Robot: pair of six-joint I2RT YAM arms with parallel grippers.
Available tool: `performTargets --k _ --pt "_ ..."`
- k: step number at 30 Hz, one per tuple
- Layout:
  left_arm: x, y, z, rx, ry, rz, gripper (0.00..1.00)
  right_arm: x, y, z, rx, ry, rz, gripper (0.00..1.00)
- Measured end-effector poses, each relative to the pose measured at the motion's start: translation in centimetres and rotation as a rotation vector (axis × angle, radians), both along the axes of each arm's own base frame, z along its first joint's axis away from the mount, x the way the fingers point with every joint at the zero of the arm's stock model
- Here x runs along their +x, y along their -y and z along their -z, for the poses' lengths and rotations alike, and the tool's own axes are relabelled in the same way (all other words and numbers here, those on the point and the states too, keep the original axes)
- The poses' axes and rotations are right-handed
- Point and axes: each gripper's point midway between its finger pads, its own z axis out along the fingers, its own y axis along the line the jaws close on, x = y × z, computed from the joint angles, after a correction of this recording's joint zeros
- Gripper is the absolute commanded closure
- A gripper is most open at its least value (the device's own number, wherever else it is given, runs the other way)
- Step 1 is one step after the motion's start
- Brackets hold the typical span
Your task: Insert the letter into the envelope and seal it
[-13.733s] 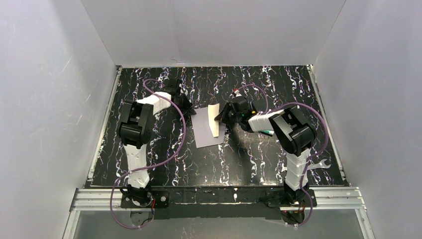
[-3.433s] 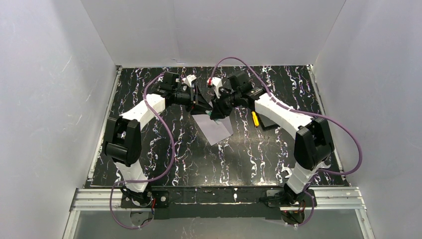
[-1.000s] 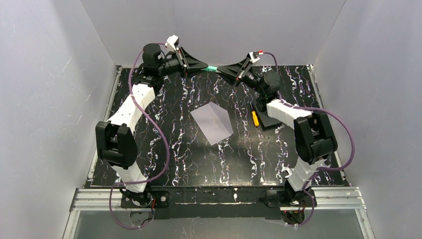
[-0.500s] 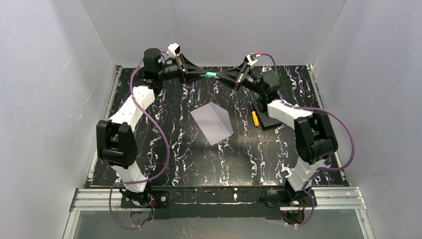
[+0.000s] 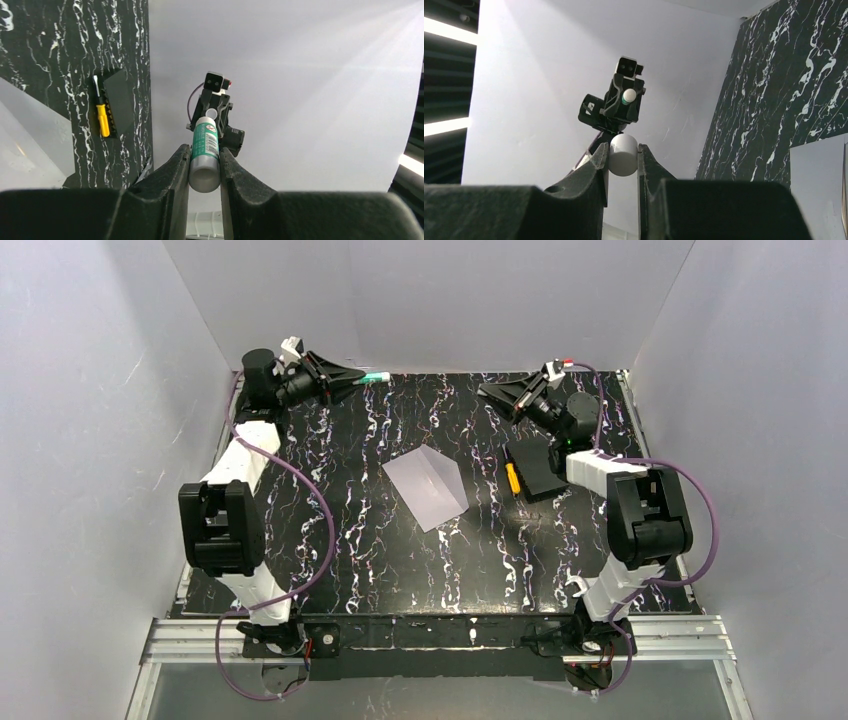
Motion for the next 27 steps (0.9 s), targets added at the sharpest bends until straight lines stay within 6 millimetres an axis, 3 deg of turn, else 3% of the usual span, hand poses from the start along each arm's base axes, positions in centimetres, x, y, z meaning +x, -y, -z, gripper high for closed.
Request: performTargets --k 4,8,11,19,23,27 --pt "-0.2 0.7 -0.4 -0.006 0.022 0.015 1.00 0.2 -1.0 2.0 -0.138 -0.019 -0.007 0.99" --pt "-0.9 1.6 0.2 -0.002 0.028 0.039 1.00 1.9 -1.5 5.1 -0.477 -0.035 0.047 0.99" --pt "-1.4 1.6 1.5 0.010 0.014 0.041 1.00 1.7 -1.0 8.4 -0.747 -0.042 0.076 0.99" --pt "-3.0 1.8 5.2 0.088 -0.017 0.052 1.00 -6.1 0.6 21.8 -1.398 -0.226 -0.105 0.94" --pt "-4.3 2.5 6.4 0.164 -0.018 0.077 1.00 -8.2 2.9 25.5 -1.569 -0.295 -0.166 0.83" --pt "-5.1 3.1 7.4 0.250 -0.027 0.106 1.00 -8.9 4.9 26.8 -1.661 -0.320 -0.171 0.66"
